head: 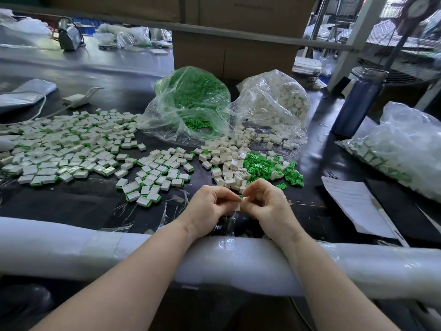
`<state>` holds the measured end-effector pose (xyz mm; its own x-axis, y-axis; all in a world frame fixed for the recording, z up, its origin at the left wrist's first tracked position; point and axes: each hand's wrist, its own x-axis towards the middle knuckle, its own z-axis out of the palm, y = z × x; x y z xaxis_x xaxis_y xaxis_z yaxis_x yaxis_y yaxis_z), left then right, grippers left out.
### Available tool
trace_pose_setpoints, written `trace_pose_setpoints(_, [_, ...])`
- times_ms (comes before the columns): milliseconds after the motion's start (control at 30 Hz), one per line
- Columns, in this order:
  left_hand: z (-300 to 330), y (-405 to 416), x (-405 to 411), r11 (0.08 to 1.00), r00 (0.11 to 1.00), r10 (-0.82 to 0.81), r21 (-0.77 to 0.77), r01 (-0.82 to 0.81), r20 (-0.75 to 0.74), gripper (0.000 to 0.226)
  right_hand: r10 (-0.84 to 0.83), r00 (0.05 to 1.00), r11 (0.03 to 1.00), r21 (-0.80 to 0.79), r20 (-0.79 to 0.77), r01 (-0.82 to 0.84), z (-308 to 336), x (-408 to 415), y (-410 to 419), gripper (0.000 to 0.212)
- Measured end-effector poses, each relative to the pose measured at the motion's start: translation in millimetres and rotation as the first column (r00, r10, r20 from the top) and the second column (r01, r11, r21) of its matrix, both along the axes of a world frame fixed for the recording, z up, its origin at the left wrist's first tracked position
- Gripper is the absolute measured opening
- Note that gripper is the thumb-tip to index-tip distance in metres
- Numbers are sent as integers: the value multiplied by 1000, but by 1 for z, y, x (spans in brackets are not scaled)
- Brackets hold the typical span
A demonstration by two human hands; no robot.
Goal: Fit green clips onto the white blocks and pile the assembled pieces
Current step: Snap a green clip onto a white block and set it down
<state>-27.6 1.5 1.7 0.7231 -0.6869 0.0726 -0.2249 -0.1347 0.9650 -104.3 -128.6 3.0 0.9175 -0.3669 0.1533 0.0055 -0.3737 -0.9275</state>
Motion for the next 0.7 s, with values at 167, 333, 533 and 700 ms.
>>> trace_pose_setpoints(167, [0,-1,-1,1000,999,-10,20,9,38,20,4,1000,1000,16,-1,-4,-1,1,0,25])
trace_pose_setpoints(333, [0,-1,0,1000,998,-7,-14,8,58,15,-36,999,994,101,21,34,-1,2,-3,18])
trace_pose_setpoints(533, [-3,-1,2,1000,996,30,2,-30,80,12,-46,997,971,235,59,31,-1,0,-3,8])
trace_pose_setpoints(700, [-2,-1,3,999,998,47,-8,-46,48,14,-53,998,974,222,30,46,-1,0,-1,11])
